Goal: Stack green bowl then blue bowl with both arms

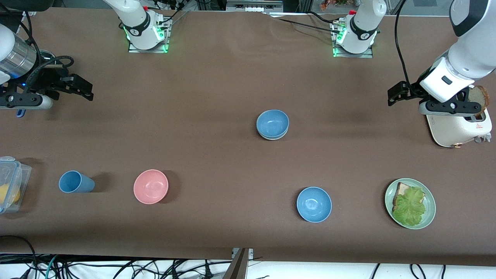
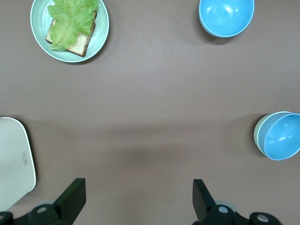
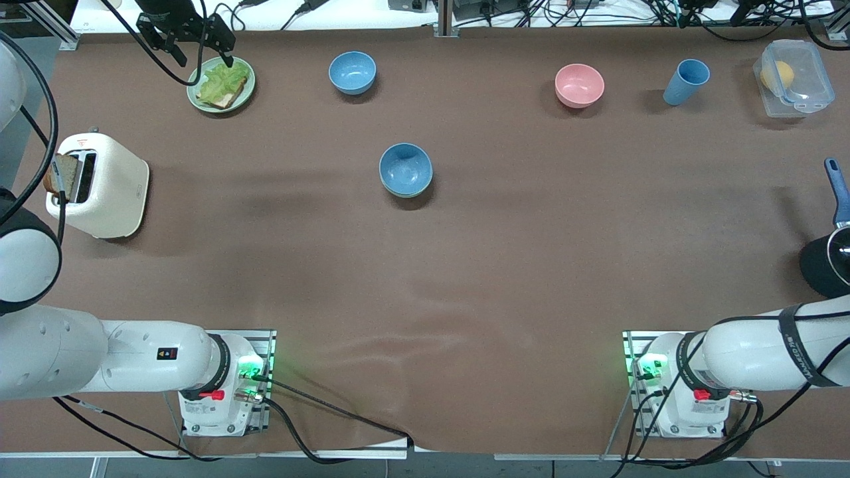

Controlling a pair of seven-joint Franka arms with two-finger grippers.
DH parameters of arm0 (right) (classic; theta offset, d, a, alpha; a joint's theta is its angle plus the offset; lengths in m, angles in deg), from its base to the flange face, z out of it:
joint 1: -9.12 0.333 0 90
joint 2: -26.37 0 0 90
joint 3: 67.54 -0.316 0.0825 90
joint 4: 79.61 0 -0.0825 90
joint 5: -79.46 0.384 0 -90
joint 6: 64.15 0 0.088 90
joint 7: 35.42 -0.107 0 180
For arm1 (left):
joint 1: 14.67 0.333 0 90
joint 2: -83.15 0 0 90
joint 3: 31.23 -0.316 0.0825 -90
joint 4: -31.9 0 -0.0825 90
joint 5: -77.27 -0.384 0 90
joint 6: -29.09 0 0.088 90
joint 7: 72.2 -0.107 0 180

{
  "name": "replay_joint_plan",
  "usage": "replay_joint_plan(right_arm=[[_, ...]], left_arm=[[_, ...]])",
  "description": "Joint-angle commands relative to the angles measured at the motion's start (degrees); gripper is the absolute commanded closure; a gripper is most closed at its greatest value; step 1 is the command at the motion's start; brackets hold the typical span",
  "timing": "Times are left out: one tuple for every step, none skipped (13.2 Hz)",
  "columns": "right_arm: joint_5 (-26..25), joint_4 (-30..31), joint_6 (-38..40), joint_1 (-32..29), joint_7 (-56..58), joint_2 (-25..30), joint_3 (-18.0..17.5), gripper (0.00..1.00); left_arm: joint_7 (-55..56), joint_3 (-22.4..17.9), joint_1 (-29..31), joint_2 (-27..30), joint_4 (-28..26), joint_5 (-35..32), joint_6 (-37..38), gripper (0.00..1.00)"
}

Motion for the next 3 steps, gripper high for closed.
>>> replay_joint_plan(right_arm=[[-0.4, -0.6, 0.1, 0.1, -0.6, 0.0, -0.1, 0.00], [-0.4, -0.6, 0.1, 0.1, -0.6, 0.0, -0.1, 0.00], [-0.3, -0.7, 0.1, 0.1, -0.6, 0.0, -0.1, 0.00]], left_arm=[[-0.5, -0.7, -1.2, 1.0, -0.7, 0.2, -0.6, 0.00], [-0.4, -0.7, -1.2, 0.9, -0.5, 0.2, -0.2, 0.00], [-0.4, -0.7, -1.2, 0.9, -0.4, 0.2, 0.0, 0.00]])
